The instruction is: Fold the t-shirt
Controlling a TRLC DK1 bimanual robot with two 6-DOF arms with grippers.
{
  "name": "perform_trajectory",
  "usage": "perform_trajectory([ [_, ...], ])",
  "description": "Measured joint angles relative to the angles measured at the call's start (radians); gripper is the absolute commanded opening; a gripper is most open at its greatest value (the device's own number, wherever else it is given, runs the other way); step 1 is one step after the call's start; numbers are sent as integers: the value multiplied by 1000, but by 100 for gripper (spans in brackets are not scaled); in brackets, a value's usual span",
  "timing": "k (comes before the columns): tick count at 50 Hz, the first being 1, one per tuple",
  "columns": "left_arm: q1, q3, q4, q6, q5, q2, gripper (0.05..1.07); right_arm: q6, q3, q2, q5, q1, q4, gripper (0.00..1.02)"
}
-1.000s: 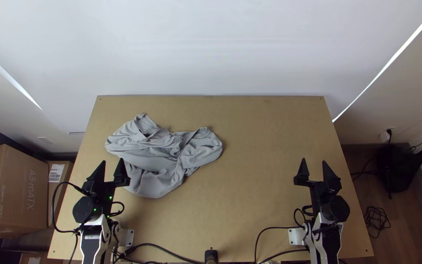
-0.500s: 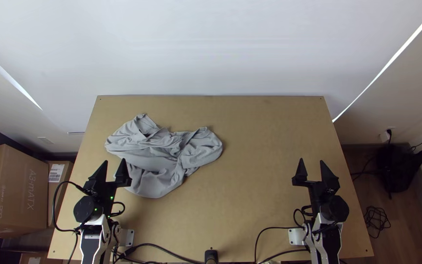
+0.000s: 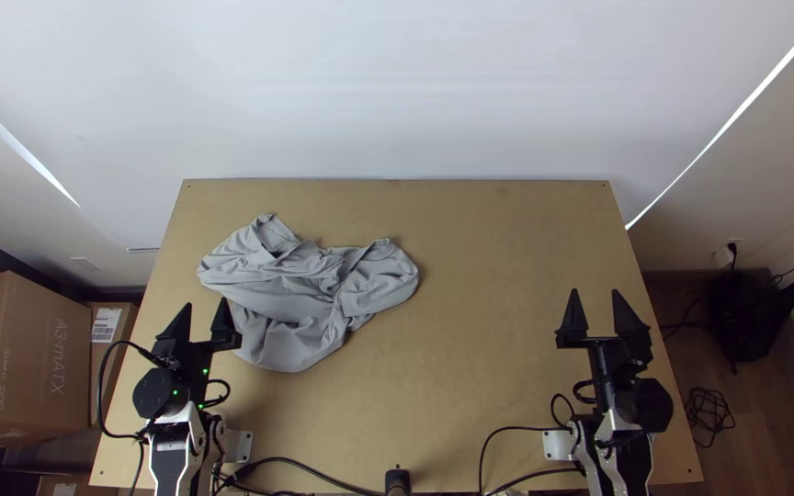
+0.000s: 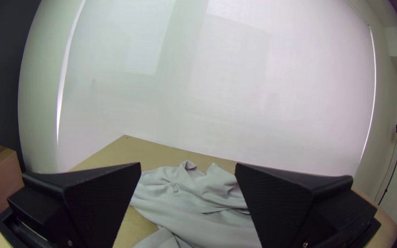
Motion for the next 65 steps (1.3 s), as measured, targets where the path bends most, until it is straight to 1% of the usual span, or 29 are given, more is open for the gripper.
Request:
perform_trajectory([
  [6, 3, 82, -11, 11, 3, 64, 103, -12, 61, 63, -1, 52, 115, 99],
  [11, -14, 209, -19, 14, 3, 166, 103, -33, 147, 198, -3, 99, 183, 99],
  [20, -53, 504, -94, 14, 4, 384, 103, -38, 406, 502, -4, 144, 198, 99],
  [30, -59, 863, -238, 14, 4, 583, 103, -60, 746, 813, -15, 240, 198, 99],
  [38, -57, 1105, -378, 14, 4, 696, 103, -90, 989, 1020, -16, 339, 194, 99],
  [45, -42, 1248, -506, 14, 3, 752, 103, -98, 1181, 1191, -15, 430, 126, 99],
  [54, -7, 1313, -657, 14, 3, 760, 103, -102, 1370, 1379, -11, 554, 22, 99],
  [58, -3, 1339, -730, 11, 3, 760, 103, -101, 1433, 1448, -10, 595, -19, 99],
  [65, 5, 1371, -816, -2, 3, 758, 103, -89, 1549, 1575, -4, 653, -148, 99],
])
